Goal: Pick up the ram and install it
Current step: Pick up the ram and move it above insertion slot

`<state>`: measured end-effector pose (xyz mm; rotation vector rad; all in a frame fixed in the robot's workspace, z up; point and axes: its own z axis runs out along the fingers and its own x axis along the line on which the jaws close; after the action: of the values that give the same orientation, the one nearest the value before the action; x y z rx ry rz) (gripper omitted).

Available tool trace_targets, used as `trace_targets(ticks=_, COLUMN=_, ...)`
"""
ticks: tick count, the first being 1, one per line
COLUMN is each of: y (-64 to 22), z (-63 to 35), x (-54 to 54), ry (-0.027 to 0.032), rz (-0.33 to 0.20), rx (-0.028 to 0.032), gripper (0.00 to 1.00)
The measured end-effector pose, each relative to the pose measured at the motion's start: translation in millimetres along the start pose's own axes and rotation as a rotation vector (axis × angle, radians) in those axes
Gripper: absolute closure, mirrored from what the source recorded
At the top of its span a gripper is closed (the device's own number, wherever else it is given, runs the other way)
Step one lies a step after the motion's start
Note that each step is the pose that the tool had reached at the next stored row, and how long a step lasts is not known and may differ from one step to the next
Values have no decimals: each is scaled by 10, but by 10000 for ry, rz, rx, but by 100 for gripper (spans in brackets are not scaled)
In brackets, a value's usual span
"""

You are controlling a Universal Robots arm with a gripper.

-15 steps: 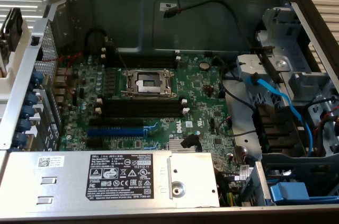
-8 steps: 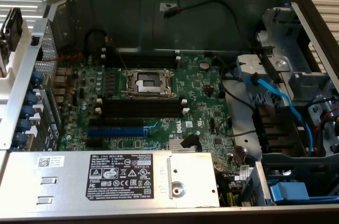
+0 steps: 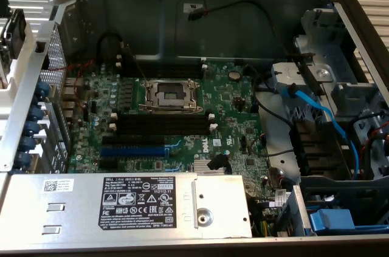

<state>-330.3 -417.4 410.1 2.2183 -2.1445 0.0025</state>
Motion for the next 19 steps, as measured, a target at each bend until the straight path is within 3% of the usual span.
trace_targets(ticks=3, y=-240, z=-116, x=107, ry=-2, rz=0, rx=-15, gripper=88)
trace_targets(ticks=10, y=-531, z=-207, x=205, ry=-6, rz=-1, rx=-33, gripper=88)
trace_targets(ticks=19, y=-938, z=-249, x=270, ry=-41, rz=-2, rx=-45, gripper=88)
